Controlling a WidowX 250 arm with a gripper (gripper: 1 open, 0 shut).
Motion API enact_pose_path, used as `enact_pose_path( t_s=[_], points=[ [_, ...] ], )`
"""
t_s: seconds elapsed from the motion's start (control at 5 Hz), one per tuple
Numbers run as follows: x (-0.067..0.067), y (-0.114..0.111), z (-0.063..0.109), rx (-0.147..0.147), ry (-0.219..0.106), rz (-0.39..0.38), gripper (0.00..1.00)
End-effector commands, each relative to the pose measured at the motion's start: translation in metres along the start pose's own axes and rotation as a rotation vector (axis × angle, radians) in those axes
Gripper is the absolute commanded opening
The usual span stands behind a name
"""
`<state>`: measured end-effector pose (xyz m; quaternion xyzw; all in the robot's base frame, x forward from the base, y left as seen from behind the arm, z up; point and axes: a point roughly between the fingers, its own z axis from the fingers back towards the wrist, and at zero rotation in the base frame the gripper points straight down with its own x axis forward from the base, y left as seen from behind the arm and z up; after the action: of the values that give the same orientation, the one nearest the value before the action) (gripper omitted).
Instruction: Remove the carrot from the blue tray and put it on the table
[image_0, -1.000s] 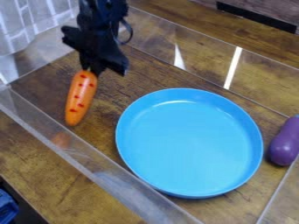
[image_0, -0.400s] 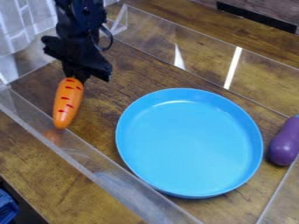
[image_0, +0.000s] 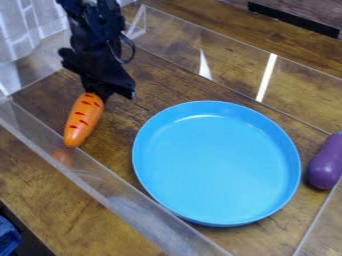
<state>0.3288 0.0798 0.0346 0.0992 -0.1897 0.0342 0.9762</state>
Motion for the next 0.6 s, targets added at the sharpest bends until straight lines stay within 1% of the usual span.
enact_pose_path(
  t_s=[0.0,0.2,0.4],
  points=[
    [0.023,0.002,0.01,-0.007,-0.041,0.013,0.0],
    [0.043,0.004,0.018,-0.021,-0.054,0.019,0.0],
    [0.039,0.014,0.022,-0.006,-0.04,0.037,1.0]
  ],
)
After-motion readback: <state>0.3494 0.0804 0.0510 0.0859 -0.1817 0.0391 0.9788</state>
